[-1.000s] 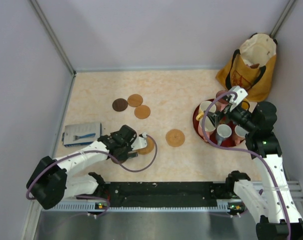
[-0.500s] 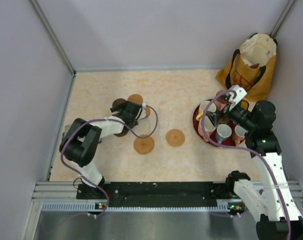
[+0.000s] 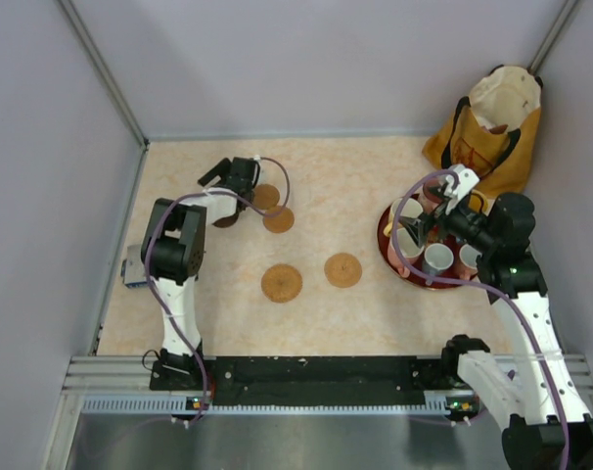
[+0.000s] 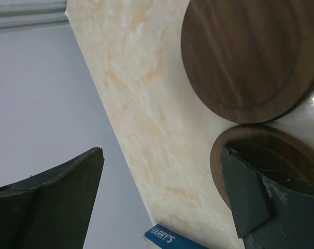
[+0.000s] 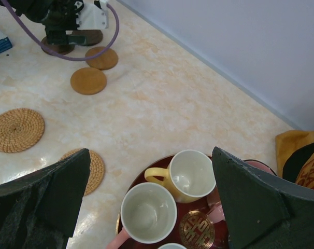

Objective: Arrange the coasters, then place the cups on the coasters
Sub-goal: Move the coaster to the center of the board.

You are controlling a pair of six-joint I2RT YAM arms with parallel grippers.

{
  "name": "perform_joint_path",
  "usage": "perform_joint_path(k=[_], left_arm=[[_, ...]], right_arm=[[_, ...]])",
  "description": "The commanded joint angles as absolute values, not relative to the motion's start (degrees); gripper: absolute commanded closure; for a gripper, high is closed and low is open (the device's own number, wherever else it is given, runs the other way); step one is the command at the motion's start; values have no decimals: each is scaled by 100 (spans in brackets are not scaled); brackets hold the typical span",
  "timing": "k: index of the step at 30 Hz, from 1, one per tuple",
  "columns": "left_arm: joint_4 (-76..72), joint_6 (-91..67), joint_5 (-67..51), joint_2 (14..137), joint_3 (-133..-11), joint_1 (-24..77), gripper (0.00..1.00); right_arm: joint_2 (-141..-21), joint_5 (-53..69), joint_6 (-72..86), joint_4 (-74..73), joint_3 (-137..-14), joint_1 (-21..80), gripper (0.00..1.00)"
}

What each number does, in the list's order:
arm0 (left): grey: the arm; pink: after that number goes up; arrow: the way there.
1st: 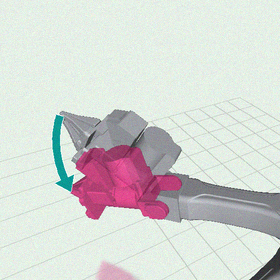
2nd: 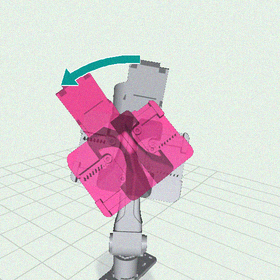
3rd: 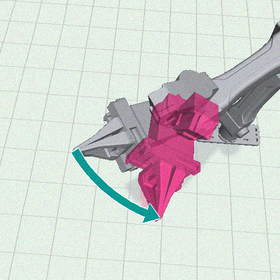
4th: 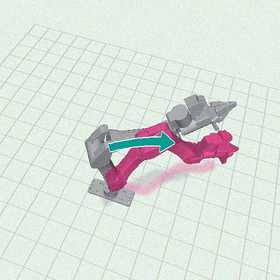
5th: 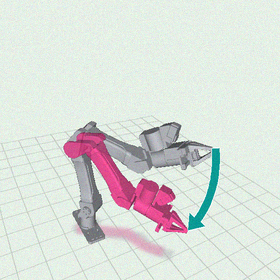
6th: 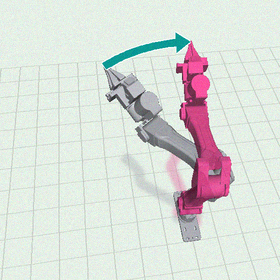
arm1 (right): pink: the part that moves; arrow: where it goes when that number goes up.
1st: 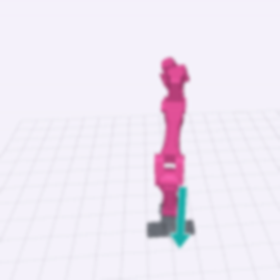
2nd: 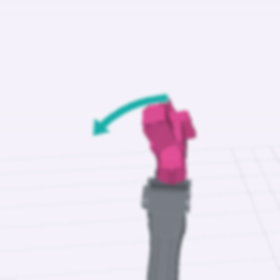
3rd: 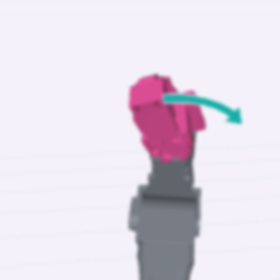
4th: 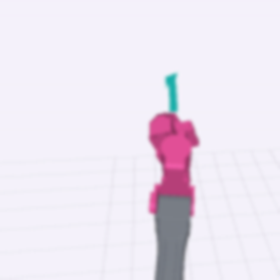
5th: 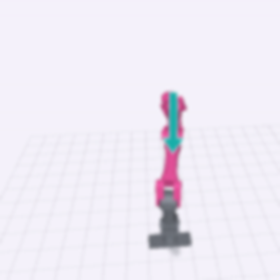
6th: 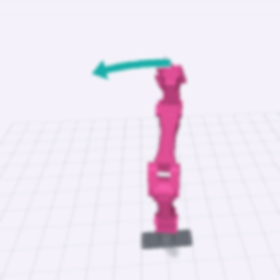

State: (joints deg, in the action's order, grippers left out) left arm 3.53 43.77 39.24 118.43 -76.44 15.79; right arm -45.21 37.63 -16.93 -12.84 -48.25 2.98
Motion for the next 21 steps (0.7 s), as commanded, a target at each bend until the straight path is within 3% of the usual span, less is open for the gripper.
perform_joint_path(k=[1,7,12,17,21], left_arm=[[624,3920,3727,11630,-7919,1380,2],[931,3569,2594,10285,-7437,1625,2],[1116,3673,2258,9563,-6874,2538,1],[1362,3735,2592,9913,-6785,3523,1],[1415,3762,2952,10703,-7057,3753,2]], right_arm=[[-4553,3841,-1749,-1072,-4825,360,1],[-4526,3858,-1723,-1072,-4834,360,1],[-4526,3850,-1705,-1072,-4843,360,1],[-4474,3823,-1688,-1081,-4843,352,1],[-4447,3814,-1688,-1081,-4843,360,1]])
